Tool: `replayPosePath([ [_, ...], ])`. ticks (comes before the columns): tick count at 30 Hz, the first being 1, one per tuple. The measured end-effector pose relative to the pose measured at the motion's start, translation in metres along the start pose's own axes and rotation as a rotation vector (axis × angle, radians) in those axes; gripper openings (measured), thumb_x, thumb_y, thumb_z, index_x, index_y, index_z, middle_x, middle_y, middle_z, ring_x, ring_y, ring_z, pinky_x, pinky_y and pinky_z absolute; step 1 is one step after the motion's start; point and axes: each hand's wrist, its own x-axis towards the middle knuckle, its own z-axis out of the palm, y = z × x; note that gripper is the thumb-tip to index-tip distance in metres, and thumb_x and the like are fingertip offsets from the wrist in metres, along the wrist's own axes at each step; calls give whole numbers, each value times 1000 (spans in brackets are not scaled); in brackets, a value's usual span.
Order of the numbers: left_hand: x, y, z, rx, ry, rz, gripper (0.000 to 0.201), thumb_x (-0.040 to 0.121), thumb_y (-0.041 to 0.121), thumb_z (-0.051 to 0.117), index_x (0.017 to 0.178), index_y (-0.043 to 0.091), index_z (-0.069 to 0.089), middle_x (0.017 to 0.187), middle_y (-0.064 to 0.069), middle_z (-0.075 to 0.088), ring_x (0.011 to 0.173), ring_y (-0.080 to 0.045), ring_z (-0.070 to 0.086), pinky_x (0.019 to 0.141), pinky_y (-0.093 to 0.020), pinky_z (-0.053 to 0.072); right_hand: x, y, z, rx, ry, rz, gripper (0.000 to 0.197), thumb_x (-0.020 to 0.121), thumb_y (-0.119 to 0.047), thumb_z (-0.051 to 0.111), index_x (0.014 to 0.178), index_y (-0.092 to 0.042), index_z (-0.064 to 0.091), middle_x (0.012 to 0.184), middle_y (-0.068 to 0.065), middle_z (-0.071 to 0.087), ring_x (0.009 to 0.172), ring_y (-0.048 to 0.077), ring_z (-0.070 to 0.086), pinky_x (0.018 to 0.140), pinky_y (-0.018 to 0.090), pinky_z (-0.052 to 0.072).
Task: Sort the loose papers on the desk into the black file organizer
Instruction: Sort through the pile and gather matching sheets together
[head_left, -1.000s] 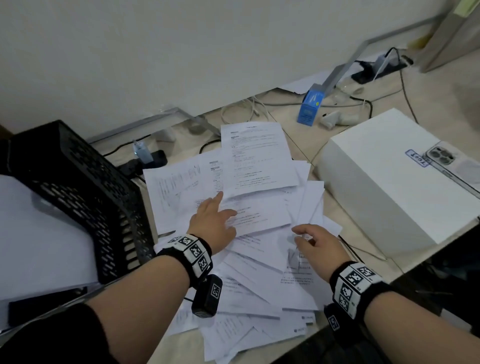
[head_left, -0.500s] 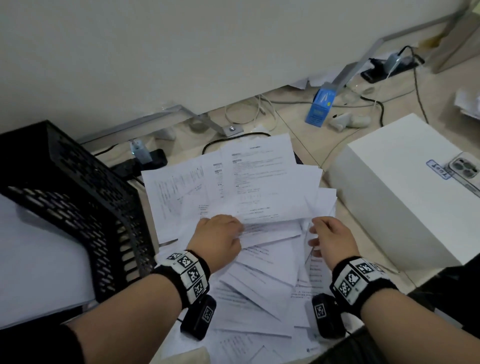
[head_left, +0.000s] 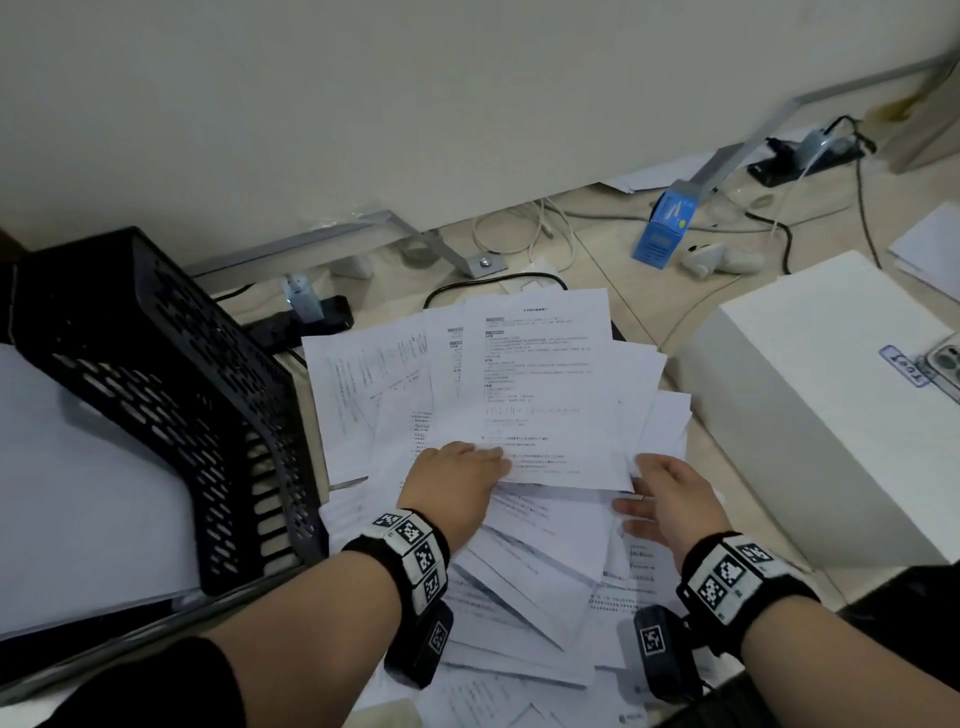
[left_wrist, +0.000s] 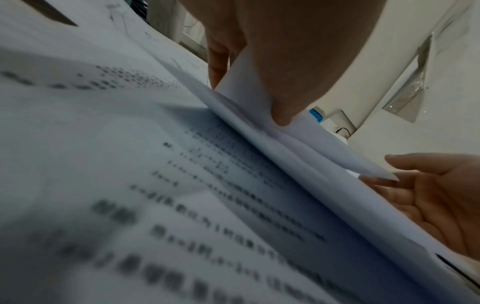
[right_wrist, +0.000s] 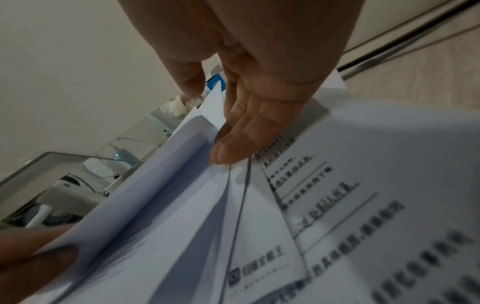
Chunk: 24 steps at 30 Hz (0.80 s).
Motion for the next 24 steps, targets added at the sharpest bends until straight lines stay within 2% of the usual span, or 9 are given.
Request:
replayPosePath([
  [2, -6, -2, 5, -78, 44, 55, 52, 102, 14, 41, 145, 42, 49, 155, 20, 41, 146, -15, 35, 116, -34, 24, 0, -1, -4, 10, -23, 47, 21, 100, -33, 58, 108, -13, 62, 105, 19, 73, 83, 34, 71, 69, 41, 59],
  [4, -17, 4, 8, -182, 133, 173, 52, 91, 3, 52, 128, 34, 68, 138, 14, 62, 131, -19, 57, 109, -35, 38, -2, 1, -9, 21, -62, 81, 27, 98, -32, 61, 109, -8, 65, 101, 18, 76, 89, 36, 74, 71, 39, 59],
  [7, -34, 9, 23, -246, 259, 308, 46, 70, 0, 61, 101, 28, 81, 109, 10, 77, 98, -20, 75, 83, -39, 61, -6, 6, -16, 50, -124, 95, 19, 95, -20, 65, 108, -7, 69, 100, 15, 78, 93, 37, 74, 77, 42, 58],
  [10, -49, 14, 35, -310, 288, 307, 54, 77, 6, 43, 113, 29, 77, 119, 12, 73, 109, -19, 71, 90, -43, 59, -3, 17, -21, -20, -128, 81, 17, 90, -6, 67, 107, -3, 71, 99, 17, 78, 92, 39, 74, 87, 56, 57],
  [13, -67, 20, 35, -406, 247, 105, 69, 75, 13, 41, 136, 41, 57, 146, 25, 47, 140, -7, 42, 116, -40, 32, -4, 24, -27, -150, -90, 31, 14, 85, -11, 71, 98, -10, 75, 91, 12, 79, 87, 39, 75, 84, 65, 56],
  [15, -74, 23, 30, -480, 213, -20, 70, 73, 21, 45, 137, 50, 47, 148, 31, 33, 144, 1, 27, 119, -34, 17, -4, 29, -32, -150, -71, 6, 11, 87, -8, 70, 95, -11, 76, 90, 10, 80, 87, 37, 75, 85, 61, 58],
  [19, -76, 25, 18, -764, 323, -197, 57, 78, 44, 41, 134, 50, 47, 150, 22, 38, 141, -2, 31, 122, -43, 25, -12, 33, -41, -179, -43, -40, 9, 89, -8, 68, 91, -12, 75, 85, 6, 80, 85, 35, 74, 86, 53, 59],
  [22, -70, 34, -2, -1008, 394, -390, 51, 98, 43, 52, 147, 34, 42, 153, 12, 38, 140, -10, 36, 118, -38, 33, -18, 34, -50, -128, -35, -72, 10, 91, -4, 67, 92, -12, 73, 88, 6, 79, 83, 31, 73, 81, 44, 58],
  [24, -65, 40, -15, -1166, 377, -519, 58, 99, 45, 56, 151, 30, 36, 148, 9, 42, 131, -14, 47, 111, -38, 42, -23, 36, -56, -64, -58, -62, 11, 92, 0, 65, 93, -7, 72, 91, 9, 79, 76, 27, 73, 74, 38, 56],
])
